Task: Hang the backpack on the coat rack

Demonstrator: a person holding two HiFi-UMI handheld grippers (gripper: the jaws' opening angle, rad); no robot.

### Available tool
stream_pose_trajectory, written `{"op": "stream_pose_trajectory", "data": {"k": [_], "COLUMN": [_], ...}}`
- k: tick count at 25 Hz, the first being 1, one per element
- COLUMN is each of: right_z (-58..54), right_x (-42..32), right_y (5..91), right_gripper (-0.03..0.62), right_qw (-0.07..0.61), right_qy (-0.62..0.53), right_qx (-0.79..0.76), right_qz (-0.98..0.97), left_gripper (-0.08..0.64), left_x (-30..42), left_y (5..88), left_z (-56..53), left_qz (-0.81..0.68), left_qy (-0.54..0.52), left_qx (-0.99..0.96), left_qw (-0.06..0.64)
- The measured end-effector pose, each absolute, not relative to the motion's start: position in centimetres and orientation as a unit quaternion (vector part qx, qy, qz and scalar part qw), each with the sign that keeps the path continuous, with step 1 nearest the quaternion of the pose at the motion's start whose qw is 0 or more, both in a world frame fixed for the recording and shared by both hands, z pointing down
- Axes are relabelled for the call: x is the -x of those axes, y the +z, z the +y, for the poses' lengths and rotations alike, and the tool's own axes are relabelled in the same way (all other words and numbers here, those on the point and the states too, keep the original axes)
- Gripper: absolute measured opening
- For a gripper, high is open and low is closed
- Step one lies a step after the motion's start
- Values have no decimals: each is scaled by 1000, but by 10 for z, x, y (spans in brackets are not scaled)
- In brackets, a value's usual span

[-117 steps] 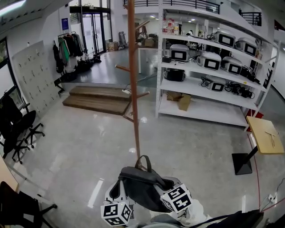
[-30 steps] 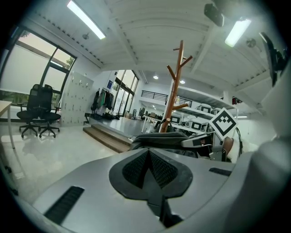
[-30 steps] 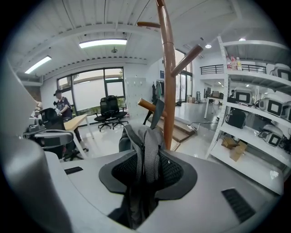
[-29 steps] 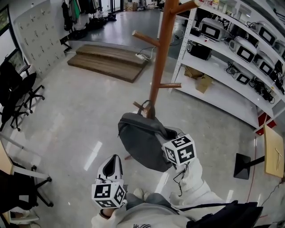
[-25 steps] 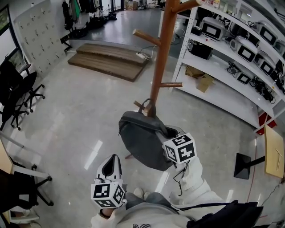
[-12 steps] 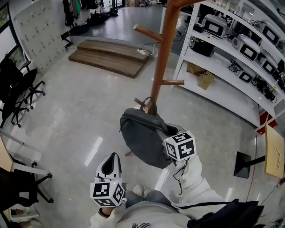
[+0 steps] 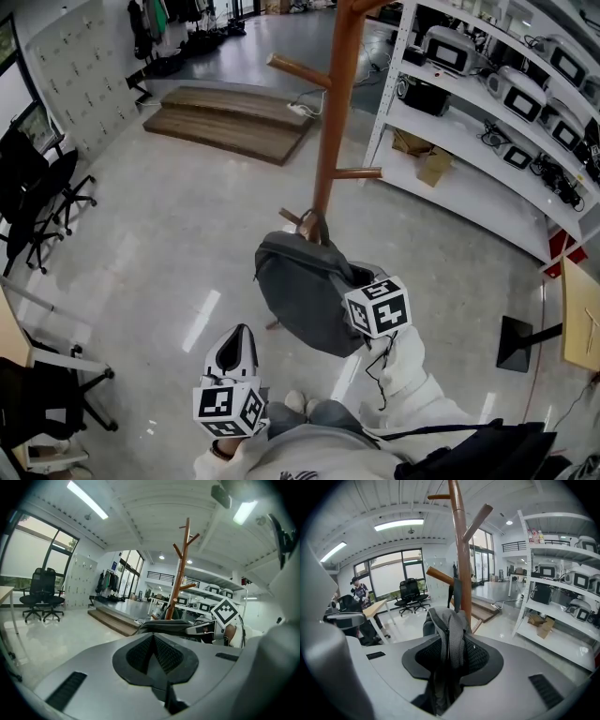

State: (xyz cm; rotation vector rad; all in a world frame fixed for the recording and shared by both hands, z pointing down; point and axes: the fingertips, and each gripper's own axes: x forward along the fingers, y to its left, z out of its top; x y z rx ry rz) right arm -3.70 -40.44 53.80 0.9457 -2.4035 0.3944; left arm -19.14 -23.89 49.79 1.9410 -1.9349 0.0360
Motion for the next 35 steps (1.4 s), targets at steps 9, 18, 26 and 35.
{"op": "stream_pose_trajectory", "data": {"k": [9,18,26,35], "right_z": [-411,-420,-433,-413], "right_x": [38,43,39,15], "right_y": [554,572,582,546], "right_gripper": [120,129,264,301], "right_qw": [248,244,205,144], "right_qy": [174,165,182,179], "right_qx": [-347,-350,-366,-382], "right_qz": [-888,-889,-889,-895], "left_gripper": [2,2,2,2], "left_x": [199,198,193,176], "left_y": [499,497,494,489], "left_z": [-234,-233,-229,-231], "left_qz": [-704,-708,-704,-688], "left_qy": [12,9,7,7], "left_qx": [-682,-679,-684,-702], "left_qw": [197,194,193,186]}}
